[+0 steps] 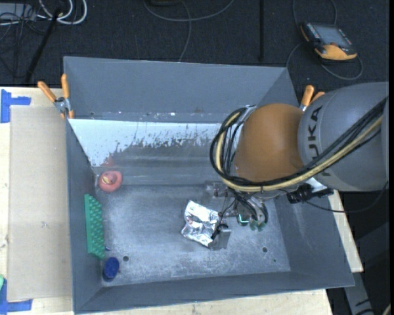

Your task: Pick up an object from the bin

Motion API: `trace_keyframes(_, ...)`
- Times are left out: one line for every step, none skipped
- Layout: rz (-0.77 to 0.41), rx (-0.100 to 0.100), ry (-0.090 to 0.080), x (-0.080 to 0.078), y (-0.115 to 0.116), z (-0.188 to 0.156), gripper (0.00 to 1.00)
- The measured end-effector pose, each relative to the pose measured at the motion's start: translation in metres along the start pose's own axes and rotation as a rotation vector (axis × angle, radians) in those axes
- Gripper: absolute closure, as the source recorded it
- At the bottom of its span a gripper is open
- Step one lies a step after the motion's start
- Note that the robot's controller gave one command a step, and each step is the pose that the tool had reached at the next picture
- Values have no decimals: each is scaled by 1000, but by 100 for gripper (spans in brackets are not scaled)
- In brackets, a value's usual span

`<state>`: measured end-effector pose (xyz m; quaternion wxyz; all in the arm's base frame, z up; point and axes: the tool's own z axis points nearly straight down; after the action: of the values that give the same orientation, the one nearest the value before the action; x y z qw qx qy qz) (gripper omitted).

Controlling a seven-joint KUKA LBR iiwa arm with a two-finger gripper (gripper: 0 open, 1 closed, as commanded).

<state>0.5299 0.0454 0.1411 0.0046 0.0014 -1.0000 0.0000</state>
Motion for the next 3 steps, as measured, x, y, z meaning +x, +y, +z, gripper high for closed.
trace_keyframes(-27, 0, -13, -16, 5, -34, 0)
trace_keyframes(45, 0, 0, -12, 7, 65, 0)
trace_keyframes(48, 0, -7, -15, 7, 60, 100)
